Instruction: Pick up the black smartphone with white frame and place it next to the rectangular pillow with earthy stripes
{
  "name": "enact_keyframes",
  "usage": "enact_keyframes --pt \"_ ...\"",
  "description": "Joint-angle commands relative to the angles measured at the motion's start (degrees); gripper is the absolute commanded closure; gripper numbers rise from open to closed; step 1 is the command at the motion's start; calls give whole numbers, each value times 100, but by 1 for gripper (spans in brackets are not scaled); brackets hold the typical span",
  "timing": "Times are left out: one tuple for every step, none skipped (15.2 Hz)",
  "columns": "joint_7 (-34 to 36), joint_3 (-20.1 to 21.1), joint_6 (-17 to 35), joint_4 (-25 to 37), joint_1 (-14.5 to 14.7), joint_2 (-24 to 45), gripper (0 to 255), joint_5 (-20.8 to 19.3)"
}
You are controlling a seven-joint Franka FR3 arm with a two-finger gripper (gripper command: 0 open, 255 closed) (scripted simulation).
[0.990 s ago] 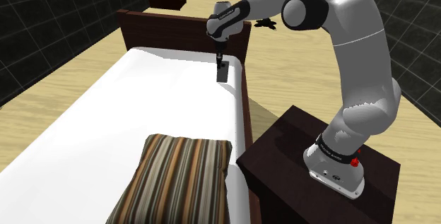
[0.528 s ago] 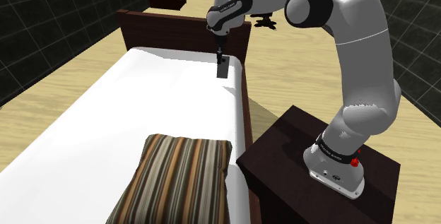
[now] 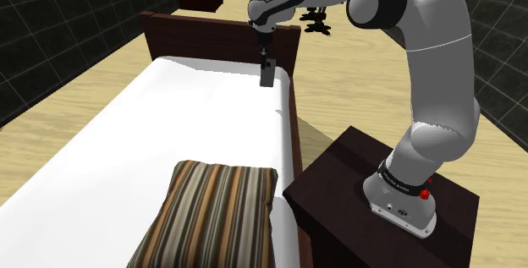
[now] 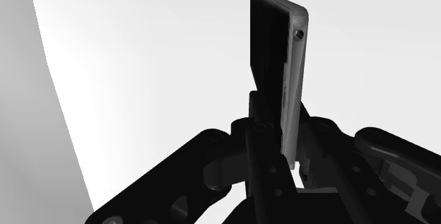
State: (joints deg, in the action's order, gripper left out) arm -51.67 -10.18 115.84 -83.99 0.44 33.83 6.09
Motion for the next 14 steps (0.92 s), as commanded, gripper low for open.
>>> enact_keyframes --pt "3 -8 -124 60 0 -63 255 -12" --pt "7 -11 -186 96 0 -90 255 -18" --pt "10 -15 -248 131 1 -118 255 -23" --pt "14 -18 -312 173 1 -140 255 -28" --pt "17 -21 -377 214 1 -163 255 -33" --pt "20 -23 -441 257 1 -186 255 -38" --pt "23 -26 -507 302 0 -207 255 -42" --pt "26 -29 -573 348 0 -227 255 -47" --pt "29 -31 -639 396 -1 -245 255 -51" --pt "32 -33 -706 446 -2 -263 255 -55" --pt "35 -35 -774 498 -3 -279 255 -59" --pt "38 -38 -843 552 -5 -294 255 -63" --pt "41 -40 -912 608 -6 -308 255 -66" --pt "43 -41 -982 666 -8 -320 255 -69"
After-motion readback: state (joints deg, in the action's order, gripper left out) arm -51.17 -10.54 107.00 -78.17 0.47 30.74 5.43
